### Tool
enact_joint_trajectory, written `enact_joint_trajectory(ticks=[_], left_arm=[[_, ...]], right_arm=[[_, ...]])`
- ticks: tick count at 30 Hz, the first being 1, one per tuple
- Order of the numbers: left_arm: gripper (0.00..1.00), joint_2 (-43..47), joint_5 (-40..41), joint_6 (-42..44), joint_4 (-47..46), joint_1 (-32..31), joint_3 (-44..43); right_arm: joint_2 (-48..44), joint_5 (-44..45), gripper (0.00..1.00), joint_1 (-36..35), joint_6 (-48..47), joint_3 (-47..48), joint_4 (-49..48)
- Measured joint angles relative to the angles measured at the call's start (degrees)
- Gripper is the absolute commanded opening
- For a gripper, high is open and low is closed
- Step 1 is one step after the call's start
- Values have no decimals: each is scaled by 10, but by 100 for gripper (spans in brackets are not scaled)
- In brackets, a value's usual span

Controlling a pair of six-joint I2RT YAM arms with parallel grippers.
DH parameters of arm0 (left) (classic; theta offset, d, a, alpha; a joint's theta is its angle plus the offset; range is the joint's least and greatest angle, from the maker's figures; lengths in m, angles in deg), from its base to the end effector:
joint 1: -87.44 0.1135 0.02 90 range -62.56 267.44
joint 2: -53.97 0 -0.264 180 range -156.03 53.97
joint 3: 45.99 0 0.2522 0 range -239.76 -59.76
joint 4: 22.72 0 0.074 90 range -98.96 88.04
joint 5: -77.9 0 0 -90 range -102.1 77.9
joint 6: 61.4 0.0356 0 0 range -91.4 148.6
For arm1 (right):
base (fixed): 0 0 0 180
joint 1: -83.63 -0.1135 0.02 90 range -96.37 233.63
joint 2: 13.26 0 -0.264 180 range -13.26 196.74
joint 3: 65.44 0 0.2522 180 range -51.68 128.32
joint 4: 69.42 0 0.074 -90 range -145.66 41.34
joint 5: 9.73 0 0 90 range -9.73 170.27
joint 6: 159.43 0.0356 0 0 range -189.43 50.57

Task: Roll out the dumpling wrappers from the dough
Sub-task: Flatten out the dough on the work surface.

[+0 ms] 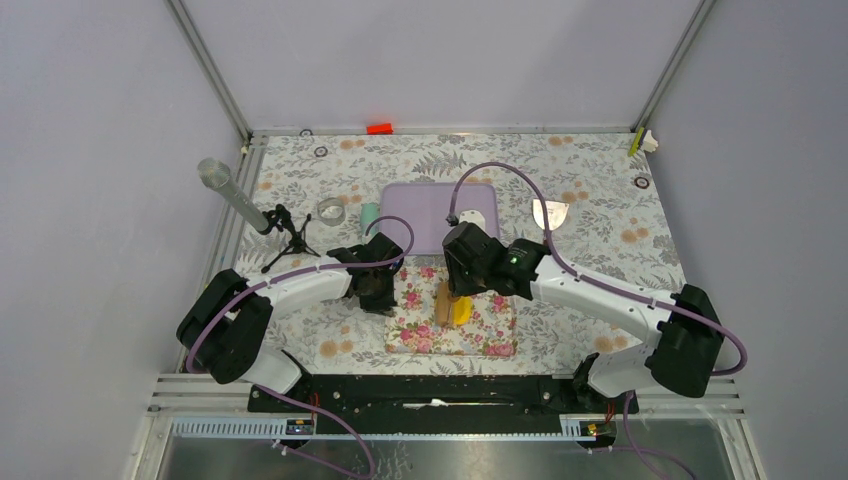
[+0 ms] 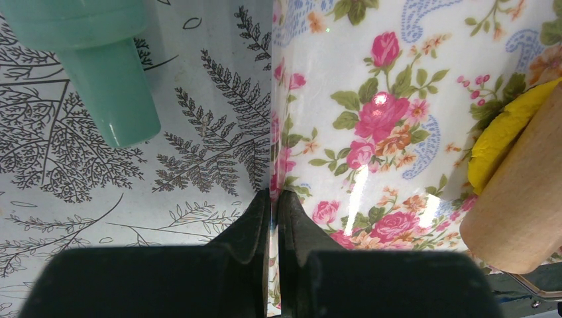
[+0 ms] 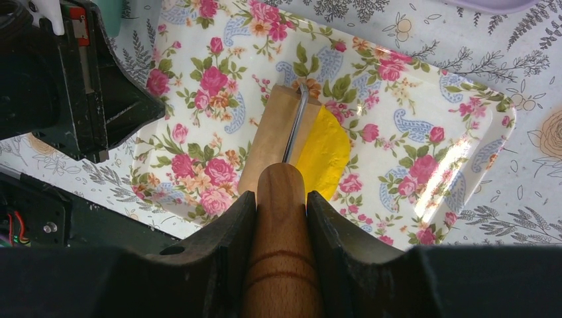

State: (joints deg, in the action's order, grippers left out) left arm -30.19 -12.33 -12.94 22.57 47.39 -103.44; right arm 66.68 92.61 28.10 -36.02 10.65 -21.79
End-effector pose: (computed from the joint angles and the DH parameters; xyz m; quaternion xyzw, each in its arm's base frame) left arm 0.1930 -0.1624 0.1585 -0.0125 0.9876 -0.1037 0.1171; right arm 0.1723 0.2375 0.2714 -0.1453 0.9279 0.1573 0.3051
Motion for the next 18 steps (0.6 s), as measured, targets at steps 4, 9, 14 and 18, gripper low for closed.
enact_joint_trajectory(ticks=[4,9,14,18], left_arm=[[0,0,0,0,0,0,0],[0,0,0,0,0,0,0],[0,0,0,0,0,0,0],[0,0,0,0,0,0,0]], right_arm=[[2,-1,0,-1,1,1,-3],[16,-12,0,-1,-11,38,38],[24,-31,0,-2,-35,101,101],[22,-35,0,-2,-50,133,119]])
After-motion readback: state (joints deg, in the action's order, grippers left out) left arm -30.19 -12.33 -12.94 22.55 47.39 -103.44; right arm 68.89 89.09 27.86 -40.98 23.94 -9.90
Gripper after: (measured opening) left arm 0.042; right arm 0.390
